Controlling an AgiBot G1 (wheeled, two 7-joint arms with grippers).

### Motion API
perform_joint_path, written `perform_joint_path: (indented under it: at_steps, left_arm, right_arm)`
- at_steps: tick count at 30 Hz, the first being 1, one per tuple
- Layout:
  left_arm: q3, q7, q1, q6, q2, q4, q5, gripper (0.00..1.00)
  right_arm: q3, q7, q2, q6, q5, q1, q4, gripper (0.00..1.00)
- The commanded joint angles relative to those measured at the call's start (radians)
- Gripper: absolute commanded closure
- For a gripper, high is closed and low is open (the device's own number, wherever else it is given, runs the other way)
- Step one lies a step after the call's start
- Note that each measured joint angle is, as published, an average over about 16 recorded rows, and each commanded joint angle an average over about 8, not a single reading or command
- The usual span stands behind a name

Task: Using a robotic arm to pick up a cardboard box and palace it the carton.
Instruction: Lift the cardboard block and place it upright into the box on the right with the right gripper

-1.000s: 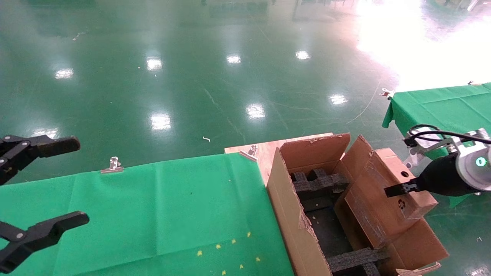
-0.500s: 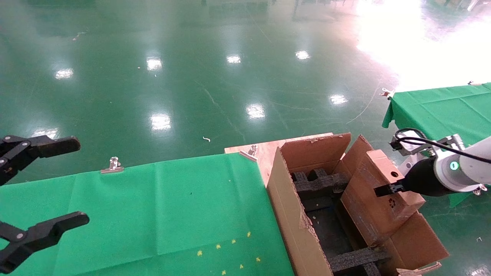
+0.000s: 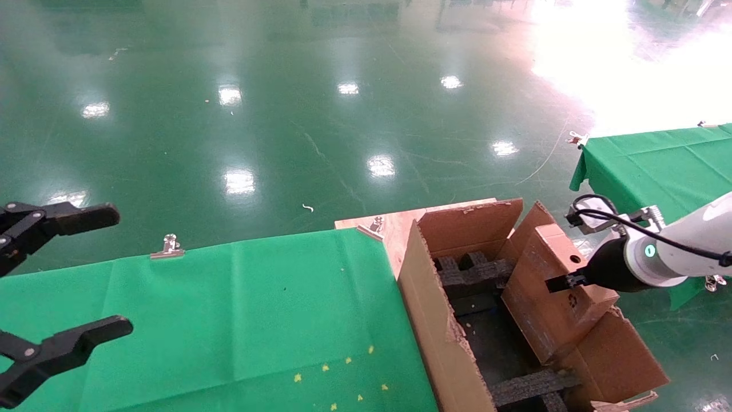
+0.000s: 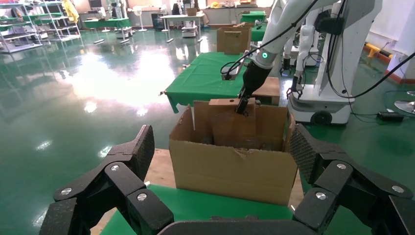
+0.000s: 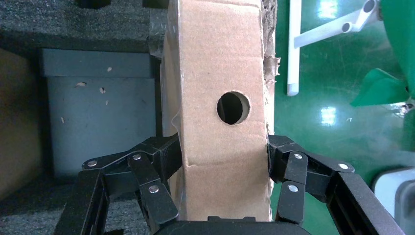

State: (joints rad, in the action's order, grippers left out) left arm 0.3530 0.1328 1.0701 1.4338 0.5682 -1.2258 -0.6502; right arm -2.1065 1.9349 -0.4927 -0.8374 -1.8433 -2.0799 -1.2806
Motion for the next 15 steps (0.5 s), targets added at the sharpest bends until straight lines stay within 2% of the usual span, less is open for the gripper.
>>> perform_joint_path:
  at_steps: [1,15]
  left_arm:
    - [0.000,0.000,0.000,0.000,0.000,0.000,0.000,0.00]
    - [0.000,0.000,0.000,0.000,0.000,0.000,0.000,0.00]
  right_arm:
    - [-0.001,0.005,-0.004,0.007,0.003,0.010,0.000,1.00]
    - [-0.021,0.033,-0.047,0.137,-0.005,0.143,0.080,1.00]
